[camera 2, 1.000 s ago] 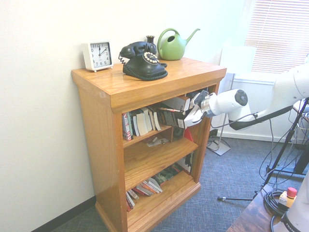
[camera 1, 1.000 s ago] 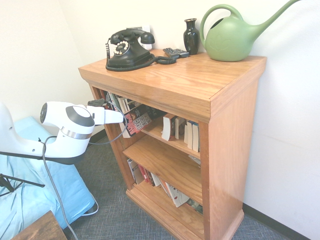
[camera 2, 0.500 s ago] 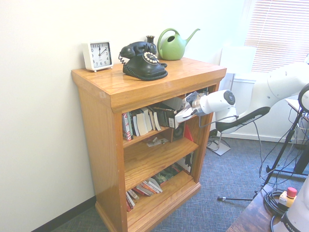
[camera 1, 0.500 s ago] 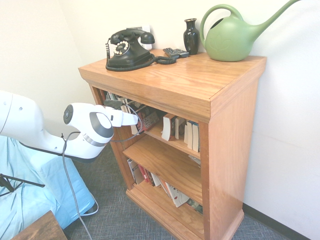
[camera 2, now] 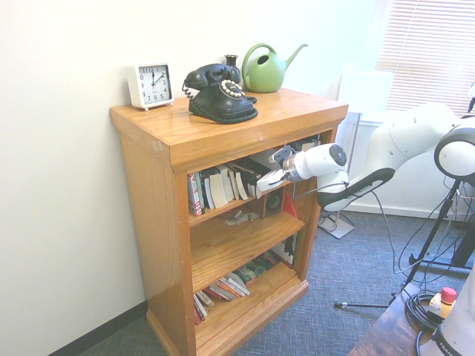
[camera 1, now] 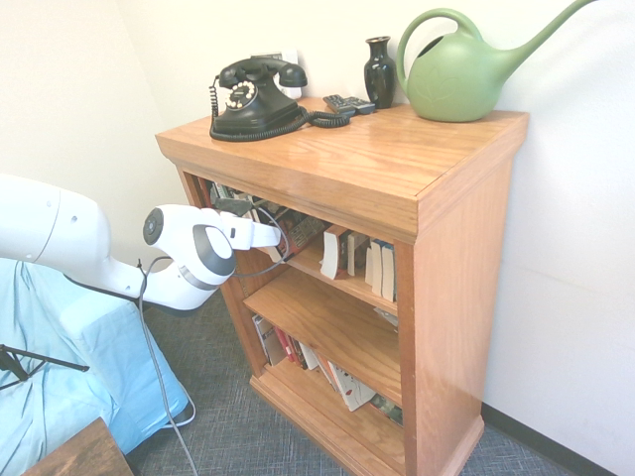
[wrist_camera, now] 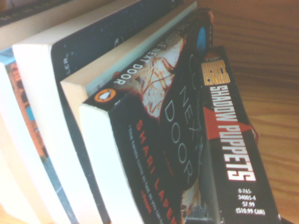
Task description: Organize the shelf
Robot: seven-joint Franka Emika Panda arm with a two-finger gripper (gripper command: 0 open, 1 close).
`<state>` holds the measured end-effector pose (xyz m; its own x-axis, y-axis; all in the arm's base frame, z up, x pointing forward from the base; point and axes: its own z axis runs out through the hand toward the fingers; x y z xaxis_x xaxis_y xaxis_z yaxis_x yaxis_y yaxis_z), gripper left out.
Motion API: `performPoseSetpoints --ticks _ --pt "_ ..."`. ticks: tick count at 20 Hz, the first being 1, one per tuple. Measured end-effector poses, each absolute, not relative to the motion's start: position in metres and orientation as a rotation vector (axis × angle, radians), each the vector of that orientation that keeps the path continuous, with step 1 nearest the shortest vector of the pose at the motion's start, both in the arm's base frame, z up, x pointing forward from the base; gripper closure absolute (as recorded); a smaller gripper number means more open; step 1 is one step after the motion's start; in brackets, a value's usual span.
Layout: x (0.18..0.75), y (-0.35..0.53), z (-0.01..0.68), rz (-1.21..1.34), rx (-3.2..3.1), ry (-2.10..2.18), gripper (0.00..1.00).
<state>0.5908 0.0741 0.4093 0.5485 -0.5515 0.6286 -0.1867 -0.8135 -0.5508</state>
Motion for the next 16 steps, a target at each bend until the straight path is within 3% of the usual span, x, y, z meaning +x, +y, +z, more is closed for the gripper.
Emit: performPoseSetpoints --ticks 9,16 --pt "0.606 0.078 0.412 -1.216 -2.393 0.575 0.0" --pt "0.569 0.056 0.407 -1.225 -2.4 0.563 0.0"
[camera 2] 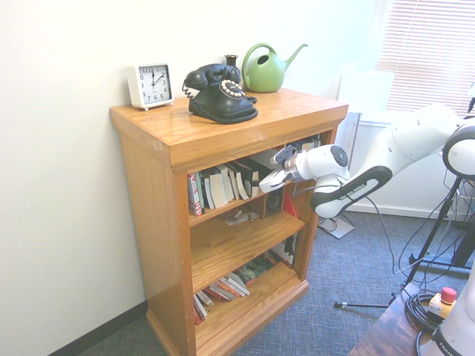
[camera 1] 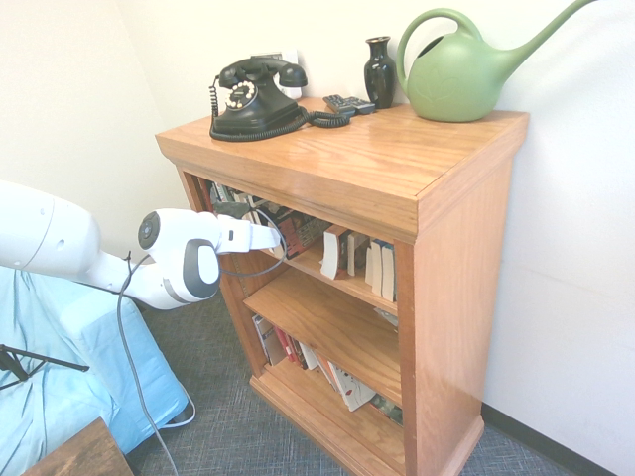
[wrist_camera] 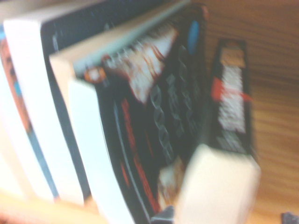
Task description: Organize the shelf
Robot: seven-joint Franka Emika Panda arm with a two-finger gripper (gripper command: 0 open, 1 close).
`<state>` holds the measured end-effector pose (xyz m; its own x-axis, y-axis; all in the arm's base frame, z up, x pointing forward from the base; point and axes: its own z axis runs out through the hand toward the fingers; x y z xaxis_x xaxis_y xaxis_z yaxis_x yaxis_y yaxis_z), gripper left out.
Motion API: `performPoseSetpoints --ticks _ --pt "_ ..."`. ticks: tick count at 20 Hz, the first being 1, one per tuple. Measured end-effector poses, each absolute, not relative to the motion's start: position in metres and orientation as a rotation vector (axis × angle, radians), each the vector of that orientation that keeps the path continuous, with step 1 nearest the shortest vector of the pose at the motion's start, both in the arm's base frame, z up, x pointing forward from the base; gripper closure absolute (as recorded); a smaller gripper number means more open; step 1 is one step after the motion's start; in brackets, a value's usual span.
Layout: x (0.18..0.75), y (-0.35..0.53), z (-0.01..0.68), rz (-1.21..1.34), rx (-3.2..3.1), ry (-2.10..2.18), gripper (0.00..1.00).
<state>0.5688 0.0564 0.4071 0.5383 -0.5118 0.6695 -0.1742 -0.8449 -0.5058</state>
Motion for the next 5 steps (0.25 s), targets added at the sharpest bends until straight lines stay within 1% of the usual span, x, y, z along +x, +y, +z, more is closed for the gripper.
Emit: performPoseSetpoints --ticks 5 --pt "0.519 0.051 0.404 -1.209 -2.411 0.534 0.0"
